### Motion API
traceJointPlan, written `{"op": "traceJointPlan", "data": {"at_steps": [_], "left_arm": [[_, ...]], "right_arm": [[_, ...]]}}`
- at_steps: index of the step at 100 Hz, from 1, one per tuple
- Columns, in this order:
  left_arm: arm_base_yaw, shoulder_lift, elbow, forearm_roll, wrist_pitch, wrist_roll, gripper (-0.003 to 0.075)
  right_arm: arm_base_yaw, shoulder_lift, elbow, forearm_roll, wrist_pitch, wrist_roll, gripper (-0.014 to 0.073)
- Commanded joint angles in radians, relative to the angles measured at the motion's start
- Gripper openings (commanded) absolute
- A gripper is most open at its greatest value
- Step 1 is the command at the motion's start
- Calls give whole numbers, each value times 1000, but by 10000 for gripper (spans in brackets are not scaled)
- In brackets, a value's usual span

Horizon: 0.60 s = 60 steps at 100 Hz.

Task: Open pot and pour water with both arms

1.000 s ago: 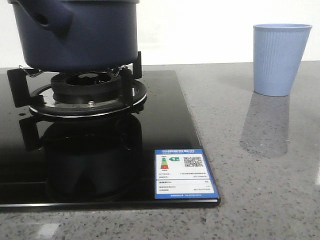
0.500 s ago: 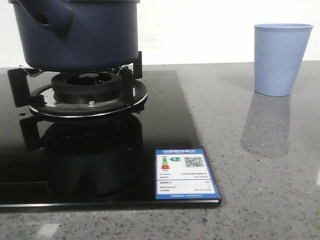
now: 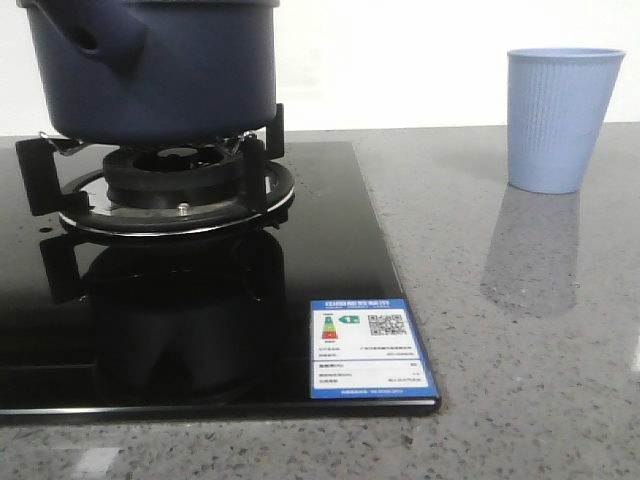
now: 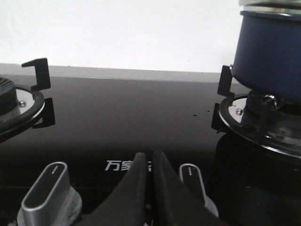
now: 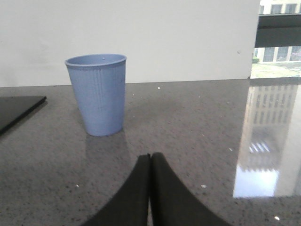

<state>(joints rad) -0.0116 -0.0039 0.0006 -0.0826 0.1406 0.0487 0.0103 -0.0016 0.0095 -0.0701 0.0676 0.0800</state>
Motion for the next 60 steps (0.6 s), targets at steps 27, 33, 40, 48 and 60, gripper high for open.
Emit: {"op": "traceJointPlan", "data": {"at_steps": [27, 33, 40, 48, 60], "left_arm": [[0, -26, 34, -4, -73, -10, -19], [0, -26, 34, -4, -73, -10, -19], [0, -26, 34, -4, -73, -10, -19], [0, -26, 34, -4, -73, -10, -19], [0, -26, 34, -4, -73, -10, -19]], "right_arm": [[-15, -25, 27, -9, -38, -12, -67], [-15, -25, 27, -9, -38, -12, -67], [-15, -25, 27, -9, -38, -12, -67], [-15, -25, 27, -9, -38, -12, -67], [-15, -25, 27, -9, -38, -12, -67]]}}
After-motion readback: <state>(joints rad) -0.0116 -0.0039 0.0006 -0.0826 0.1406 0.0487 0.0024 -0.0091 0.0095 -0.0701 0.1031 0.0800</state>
